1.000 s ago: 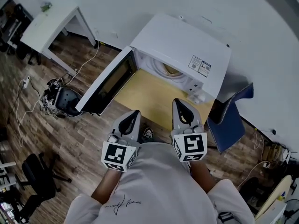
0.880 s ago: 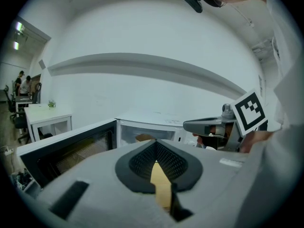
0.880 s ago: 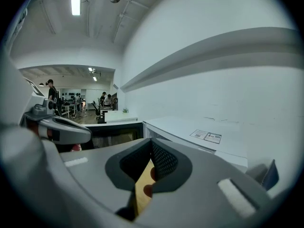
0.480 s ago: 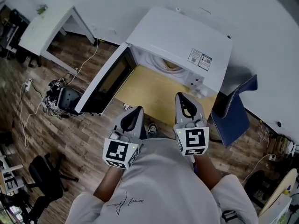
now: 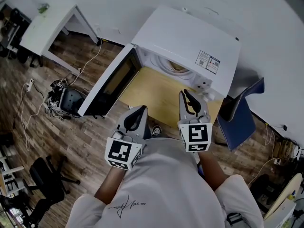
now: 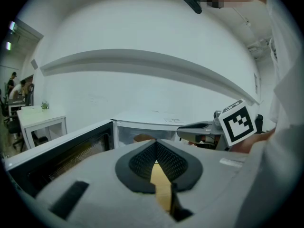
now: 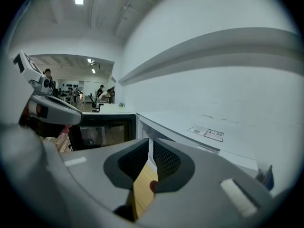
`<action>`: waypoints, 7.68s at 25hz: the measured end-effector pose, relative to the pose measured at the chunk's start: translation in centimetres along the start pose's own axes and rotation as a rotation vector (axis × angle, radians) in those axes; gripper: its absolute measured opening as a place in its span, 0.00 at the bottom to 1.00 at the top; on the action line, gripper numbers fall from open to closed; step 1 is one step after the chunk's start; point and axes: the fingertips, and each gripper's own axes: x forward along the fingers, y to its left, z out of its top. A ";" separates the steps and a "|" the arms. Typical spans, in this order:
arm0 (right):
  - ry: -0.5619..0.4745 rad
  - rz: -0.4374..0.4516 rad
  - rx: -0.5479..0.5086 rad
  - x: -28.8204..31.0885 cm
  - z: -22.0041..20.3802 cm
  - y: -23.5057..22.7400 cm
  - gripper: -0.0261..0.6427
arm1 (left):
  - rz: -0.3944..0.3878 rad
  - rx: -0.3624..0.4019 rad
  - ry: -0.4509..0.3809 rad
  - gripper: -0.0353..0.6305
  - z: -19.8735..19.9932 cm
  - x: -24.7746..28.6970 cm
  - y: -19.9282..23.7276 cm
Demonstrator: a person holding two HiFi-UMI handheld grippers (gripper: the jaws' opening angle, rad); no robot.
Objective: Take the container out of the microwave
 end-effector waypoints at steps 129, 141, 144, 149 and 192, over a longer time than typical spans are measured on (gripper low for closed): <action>0.506 -0.179 -0.623 18.3 -10.8 -3.8 0.13 | 0.032 -0.062 0.091 0.05 -2.5 -0.3 7.0; 0.488 -0.167 -0.595 17.1 -10.1 -3.3 0.13 | 0.039 -0.041 0.078 0.05 -2.3 -0.5 6.4; 0.480 -0.161 -0.577 16.8 -9.9 -3.1 0.13 | 0.037 -0.038 0.075 0.05 -2.2 -0.5 6.2; 0.468 -0.159 -0.548 16.2 -9.2 -2.9 0.13 | 0.040 -0.060 0.066 0.05 -2.2 -0.7 6.3; 0.404 -0.043 -0.384 8.5 -8.2 0.5 0.13 | 0.026 -0.089 0.032 0.05 -2.7 -2.7 3.0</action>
